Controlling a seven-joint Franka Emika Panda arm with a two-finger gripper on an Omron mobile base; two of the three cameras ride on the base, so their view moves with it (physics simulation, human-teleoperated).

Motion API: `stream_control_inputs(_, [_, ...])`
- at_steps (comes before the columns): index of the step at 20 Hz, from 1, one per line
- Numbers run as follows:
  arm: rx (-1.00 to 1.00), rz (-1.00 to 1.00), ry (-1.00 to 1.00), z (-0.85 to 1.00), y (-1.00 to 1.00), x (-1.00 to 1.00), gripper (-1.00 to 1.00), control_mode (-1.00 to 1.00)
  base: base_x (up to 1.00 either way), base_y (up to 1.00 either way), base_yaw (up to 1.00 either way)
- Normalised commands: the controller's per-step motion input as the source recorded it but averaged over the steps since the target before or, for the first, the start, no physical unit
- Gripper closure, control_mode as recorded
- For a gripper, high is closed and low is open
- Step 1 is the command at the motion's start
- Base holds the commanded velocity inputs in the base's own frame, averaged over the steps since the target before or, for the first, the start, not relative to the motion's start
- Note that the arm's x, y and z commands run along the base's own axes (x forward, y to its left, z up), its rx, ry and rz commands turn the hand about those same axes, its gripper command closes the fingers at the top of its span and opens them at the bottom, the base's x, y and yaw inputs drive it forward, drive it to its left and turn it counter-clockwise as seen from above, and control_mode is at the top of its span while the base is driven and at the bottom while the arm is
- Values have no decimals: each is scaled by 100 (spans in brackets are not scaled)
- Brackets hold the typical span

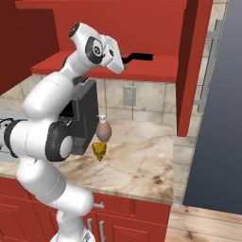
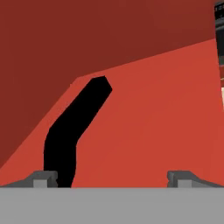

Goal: Pick the pan from the cabinet and place it on the stove. Then turn on the stove burner for the pan.

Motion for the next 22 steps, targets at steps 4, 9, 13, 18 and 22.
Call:
stream_control_inputs(4, [-2, -7, 0, 0, -7, 50, -100, -100, 0, 0, 0])
stream_control_inputs(9, [-1, -3, 0, 0, -1, 26, -100, -100, 0, 0, 0])
stream_control_inputs(13, [0, -2, 0, 0, 0, 17, -100, -100, 0, 0, 0])
stream_control_inputs(18, [0, -3, 0, 0, 0, 18, -100, -100, 0, 0, 0])
stream_control_inputs(22, [0, -4, 0, 0, 0, 12, -100, -100, 0, 0, 0])
